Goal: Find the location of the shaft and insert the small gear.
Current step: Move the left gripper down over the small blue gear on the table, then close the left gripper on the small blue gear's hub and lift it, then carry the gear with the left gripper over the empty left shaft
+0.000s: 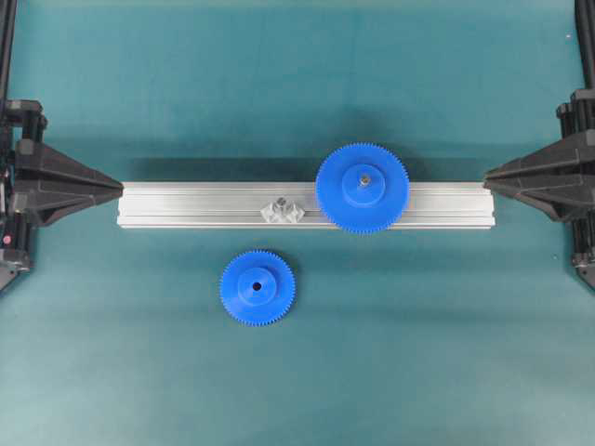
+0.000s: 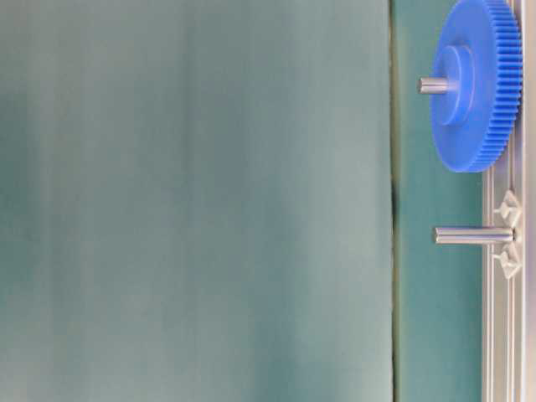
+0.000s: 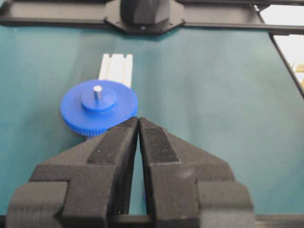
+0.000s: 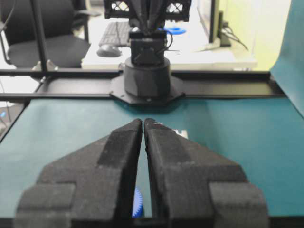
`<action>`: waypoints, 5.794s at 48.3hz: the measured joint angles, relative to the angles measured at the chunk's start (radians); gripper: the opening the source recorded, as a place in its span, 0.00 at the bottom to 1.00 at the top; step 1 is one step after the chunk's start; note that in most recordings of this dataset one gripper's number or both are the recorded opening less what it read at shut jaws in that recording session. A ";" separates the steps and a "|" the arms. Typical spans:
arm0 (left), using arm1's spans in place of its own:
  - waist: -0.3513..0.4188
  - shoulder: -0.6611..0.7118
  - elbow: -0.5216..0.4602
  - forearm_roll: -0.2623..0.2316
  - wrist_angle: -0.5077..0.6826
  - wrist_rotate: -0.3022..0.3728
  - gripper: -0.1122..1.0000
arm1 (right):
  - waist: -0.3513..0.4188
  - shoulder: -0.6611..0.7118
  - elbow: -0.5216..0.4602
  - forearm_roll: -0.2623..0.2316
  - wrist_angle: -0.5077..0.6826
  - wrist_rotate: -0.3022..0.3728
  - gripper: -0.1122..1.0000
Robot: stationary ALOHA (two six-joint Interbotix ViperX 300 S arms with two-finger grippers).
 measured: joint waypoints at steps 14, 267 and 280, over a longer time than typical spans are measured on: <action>-0.052 0.143 -0.057 0.008 0.066 -0.069 0.10 | 0.008 0.002 -0.028 0.040 0.216 0.058 0.21; 0.003 0.888 -0.652 0.012 0.563 0.018 0.69 | -0.046 0.051 -0.064 0.018 0.614 0.104 0.21; 0.046 0.893 -0.652 0.012 0.563 0.097 0.69 | -0.046 0.028 -0.057 0.018 0.614 0.104 0.21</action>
